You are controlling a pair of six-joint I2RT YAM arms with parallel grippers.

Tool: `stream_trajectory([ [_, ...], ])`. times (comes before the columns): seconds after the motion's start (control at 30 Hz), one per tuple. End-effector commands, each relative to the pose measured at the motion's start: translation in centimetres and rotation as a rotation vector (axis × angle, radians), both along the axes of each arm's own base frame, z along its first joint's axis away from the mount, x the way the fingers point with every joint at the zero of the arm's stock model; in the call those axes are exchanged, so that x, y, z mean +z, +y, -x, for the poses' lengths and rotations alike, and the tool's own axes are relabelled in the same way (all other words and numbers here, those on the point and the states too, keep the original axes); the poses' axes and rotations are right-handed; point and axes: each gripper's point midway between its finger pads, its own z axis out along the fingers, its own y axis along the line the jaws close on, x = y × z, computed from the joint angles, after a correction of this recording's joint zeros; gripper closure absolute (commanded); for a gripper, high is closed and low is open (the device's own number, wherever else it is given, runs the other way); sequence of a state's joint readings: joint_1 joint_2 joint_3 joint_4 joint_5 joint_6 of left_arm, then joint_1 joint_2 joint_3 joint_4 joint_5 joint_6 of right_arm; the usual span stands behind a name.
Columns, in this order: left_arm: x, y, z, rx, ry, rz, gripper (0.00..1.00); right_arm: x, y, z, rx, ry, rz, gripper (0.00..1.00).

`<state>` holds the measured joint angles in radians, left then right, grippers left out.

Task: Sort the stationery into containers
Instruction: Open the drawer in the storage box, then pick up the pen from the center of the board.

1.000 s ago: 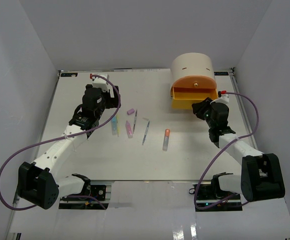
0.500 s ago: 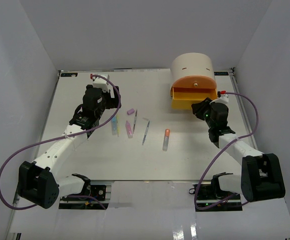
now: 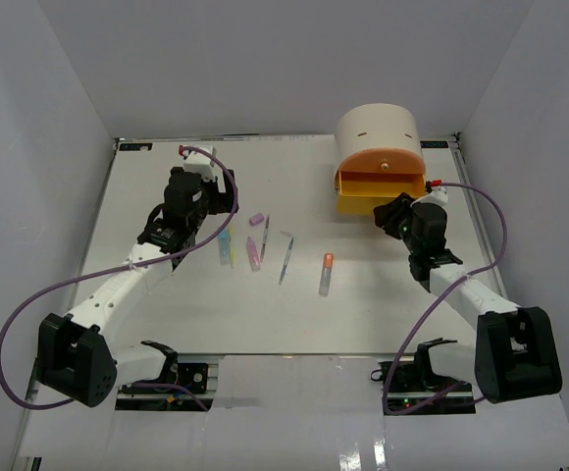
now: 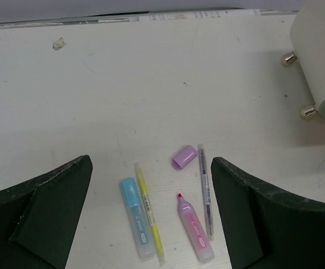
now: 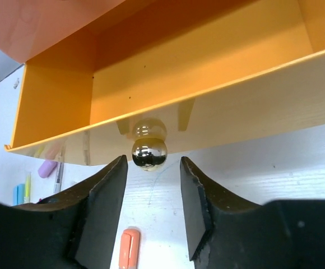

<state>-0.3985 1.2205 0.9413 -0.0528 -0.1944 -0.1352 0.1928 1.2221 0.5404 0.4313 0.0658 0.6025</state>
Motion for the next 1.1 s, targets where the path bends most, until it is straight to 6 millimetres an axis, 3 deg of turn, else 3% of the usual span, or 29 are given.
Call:
stream_trajectory([
  [0.0,0.5,-0.3,0.0,-0.01,-0.004,0.018,0.02,2.8,-0.6,-0.5,-0.033,-0.063,0.017,0.5],
  [0.17,0.2,-0.3,-0.1,-0.004,0.012,0.021,0.02,4.0,-1.1,0.3,-0.031,-0.078,0.061,0.33],
  [0.37,-1.3,0.1,-0.2,0.073,0.102,0.065,0.02,5.3,-1.6,2.4,0.01,-0.08,0.143,0.03],
  [0.47,-2.5,0.5,-0.1,0.145,0.184,0.093,0.02,5.9,-1.4,3.7,0.047,-0.087,0.16,0.1],
  [0.6,-4.5,-0.2,0.8,0.169,0.302,0.159,0.02,6.7,-1.1,5.4,0.101,-0.108,0.193,0.1],
  [0.73,-7.1,-1.4,2.1,0.166,0.427,0.218,0.02,6.5,-1.2,7.0,0.125,-0.126,0.215,0.1],
  [0.87,-10.1,-2.7,3.0,0.164,0.528,0.213,0.08,5.3,-0.6,8.5,0.171,-0.132,0.191,0.1],
  [1.07,-13.8,-4.0,3.0,0.2,0.644,0.156,0.14,4.7,-0.2,9.6,0.205,-0.157,0.184,0.1],
])
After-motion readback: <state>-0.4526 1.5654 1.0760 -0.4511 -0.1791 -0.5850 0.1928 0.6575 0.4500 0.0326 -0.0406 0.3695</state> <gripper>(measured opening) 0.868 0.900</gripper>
